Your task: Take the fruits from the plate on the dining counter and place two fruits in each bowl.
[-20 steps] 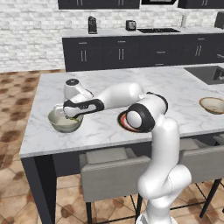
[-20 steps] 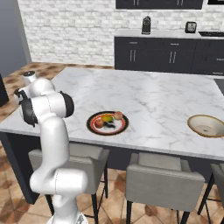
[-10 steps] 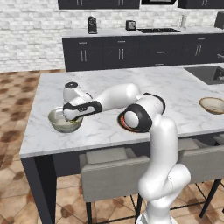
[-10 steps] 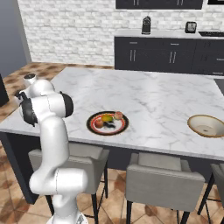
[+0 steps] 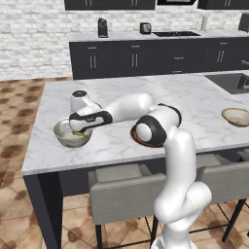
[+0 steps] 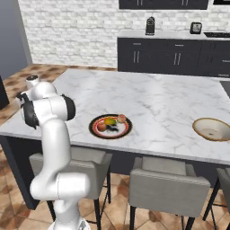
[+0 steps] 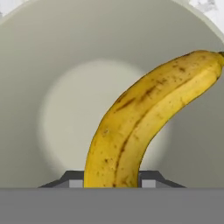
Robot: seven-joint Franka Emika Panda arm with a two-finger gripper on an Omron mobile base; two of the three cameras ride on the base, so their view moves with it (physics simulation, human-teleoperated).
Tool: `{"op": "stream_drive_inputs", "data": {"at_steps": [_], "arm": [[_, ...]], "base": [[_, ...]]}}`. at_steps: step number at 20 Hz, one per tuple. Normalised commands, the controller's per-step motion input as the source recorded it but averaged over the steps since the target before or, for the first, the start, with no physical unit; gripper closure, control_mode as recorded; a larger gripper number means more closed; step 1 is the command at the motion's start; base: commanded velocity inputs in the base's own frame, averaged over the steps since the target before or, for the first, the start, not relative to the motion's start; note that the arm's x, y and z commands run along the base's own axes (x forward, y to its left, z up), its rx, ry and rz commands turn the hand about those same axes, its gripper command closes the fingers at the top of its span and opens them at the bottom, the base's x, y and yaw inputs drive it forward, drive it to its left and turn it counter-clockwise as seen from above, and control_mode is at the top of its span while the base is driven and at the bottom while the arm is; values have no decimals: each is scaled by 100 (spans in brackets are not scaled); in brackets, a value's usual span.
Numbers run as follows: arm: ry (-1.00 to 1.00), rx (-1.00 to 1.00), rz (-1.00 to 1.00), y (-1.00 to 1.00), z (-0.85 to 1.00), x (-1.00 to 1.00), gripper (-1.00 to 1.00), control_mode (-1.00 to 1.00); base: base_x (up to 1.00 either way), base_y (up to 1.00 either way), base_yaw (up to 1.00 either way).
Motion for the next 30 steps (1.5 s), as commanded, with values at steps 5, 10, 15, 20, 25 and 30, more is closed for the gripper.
{"op": "stream_drive_inputs", "data": {"at_steps": [5, 10, 15, 20, 25, 30], "arm": [[2, 0, 0, 2, 3, 34, 100, -100], [0, 0, 0, 4, -7, 21, 100, -100], [0, 0, 0, 0, -4, 0, -100, -100], [0, 0, 0, 0, 0, 0, -100, -100], [0, 0, 0, -11, 7, -3, -100, -100], [0, 0, -2, -46, 55, -40, -100, -100]], "base": [[0, 0, 0], [0, 0, 0], [0, 0, 0], [0, 0, 0], [0, 0, 0], [0, 0, 0]]}}
